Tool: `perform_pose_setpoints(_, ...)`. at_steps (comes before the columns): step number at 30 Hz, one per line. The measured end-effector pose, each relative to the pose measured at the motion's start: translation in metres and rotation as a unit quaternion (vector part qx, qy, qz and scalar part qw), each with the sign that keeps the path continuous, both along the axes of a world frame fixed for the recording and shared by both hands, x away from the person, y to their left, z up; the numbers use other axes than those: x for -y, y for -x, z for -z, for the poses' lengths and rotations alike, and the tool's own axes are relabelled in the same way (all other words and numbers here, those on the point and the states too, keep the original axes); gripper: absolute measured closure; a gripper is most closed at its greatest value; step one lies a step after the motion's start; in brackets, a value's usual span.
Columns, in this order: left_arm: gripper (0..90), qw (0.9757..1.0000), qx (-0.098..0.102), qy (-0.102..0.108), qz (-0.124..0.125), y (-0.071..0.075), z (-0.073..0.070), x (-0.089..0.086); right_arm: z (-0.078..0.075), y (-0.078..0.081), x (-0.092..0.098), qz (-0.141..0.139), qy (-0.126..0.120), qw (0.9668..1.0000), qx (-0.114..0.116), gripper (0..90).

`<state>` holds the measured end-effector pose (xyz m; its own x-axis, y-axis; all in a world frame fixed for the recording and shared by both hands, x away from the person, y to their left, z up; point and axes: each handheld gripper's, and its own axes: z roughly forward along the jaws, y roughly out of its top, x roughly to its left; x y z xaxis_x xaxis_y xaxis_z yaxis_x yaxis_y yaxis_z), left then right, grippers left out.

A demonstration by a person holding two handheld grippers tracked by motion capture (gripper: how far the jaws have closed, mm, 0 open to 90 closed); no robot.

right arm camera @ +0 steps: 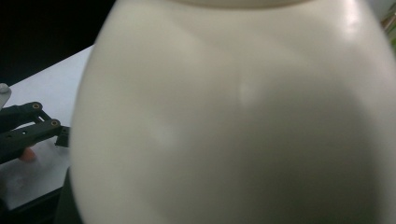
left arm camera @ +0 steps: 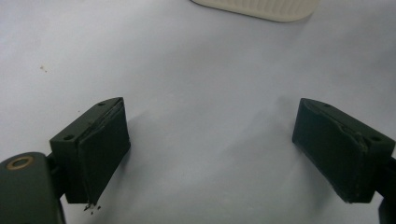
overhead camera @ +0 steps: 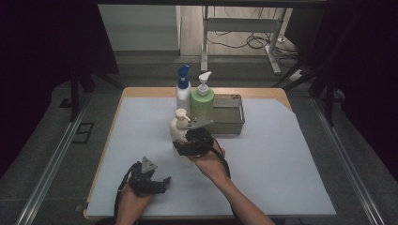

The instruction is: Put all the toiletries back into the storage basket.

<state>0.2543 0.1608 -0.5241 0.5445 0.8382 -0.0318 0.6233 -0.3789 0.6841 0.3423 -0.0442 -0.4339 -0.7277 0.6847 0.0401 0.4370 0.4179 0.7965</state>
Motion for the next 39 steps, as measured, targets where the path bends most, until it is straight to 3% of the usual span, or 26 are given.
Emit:
perform_pose_setpoints(3,10.6,1.0000,0.000,0.000,0.000,0.000,0.000,0.000,-0.002,0.002,0.002,0.000,0.010,0.9999,0.010,35.4)
perform_pose_setpoints(6,10.6,1.0000,0.000,0.000,0.000,0.000,0.000,0.000,-0.004,-0.001,0.006,-0.005,0.007,1.0000,-0.001,36.0)
perform_pose_setpoints(13,10.6,1.0000,0.000,0.000,0.000,0.000,0.000,0.000,-0.013,0.003,0.016,-0.010,0.013,0.9999,0.000,36.5)
perform_pose_setpoints(25,10.6,1.0000,0.000,0.001,0.000,0.000,0.000,0.000,-0.039,0.011,0.050,-0.019,0.009,0.9998,-0.006,36.6)
perform_pose_setpoints(39,10.6,1.0000,0.000,0.001,0.000,0.000,0.000,0.000,-0.069,0.015,0.096,0.003,0.004,0.9999,-0.009,36.7)
